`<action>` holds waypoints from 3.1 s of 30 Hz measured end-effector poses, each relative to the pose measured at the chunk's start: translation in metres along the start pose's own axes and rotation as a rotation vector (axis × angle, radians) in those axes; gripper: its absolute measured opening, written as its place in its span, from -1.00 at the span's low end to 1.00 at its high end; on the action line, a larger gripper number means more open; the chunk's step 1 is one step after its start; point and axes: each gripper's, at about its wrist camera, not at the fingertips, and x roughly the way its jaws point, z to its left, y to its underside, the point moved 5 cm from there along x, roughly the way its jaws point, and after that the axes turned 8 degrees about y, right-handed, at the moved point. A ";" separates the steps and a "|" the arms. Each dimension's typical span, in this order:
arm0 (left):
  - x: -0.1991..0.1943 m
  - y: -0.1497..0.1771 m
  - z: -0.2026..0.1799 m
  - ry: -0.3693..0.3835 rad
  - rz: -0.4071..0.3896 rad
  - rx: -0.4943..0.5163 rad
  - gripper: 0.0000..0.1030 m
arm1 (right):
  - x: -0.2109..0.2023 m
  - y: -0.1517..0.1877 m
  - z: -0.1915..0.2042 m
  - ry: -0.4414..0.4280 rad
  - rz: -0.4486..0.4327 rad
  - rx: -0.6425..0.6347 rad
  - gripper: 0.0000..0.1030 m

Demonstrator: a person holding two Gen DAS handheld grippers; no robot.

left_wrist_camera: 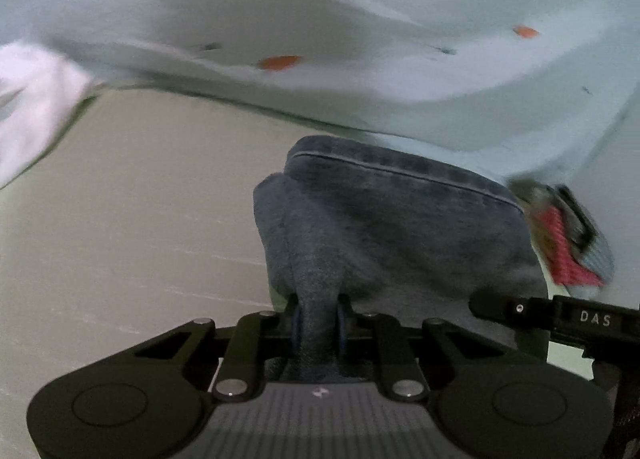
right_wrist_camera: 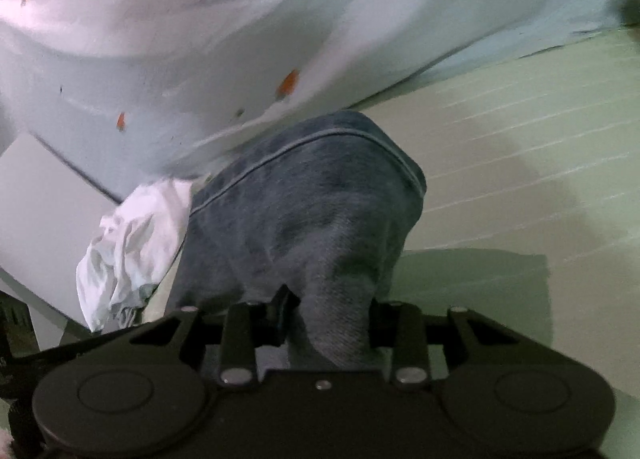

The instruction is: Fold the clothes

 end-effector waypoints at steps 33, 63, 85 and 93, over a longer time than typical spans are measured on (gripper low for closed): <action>0.343 -0.123 -0.555 0.277 -0.127 0.331 -0.54 | -0.216 -0.376 -0.479 0.359 -0.475 -0.129 0.25; 0.234 -0.064 -0.526 0.243 -0.290 0.405 1.00 | -0.226 -0.291 -0.416 0.636 -0.629 -0.059 1.00; 0.128 0.033 -0.511 0.188 -0.178 0.480 1.00 | -0.288 -0.116 -0.369 0.747 -0.423 0.019 1.00; 0.113 0.039 -0.513 0.215 -0.173 0.501 1.00 | -0.303 -0.101 -0.364 0.769 -0.448 0.046 1.00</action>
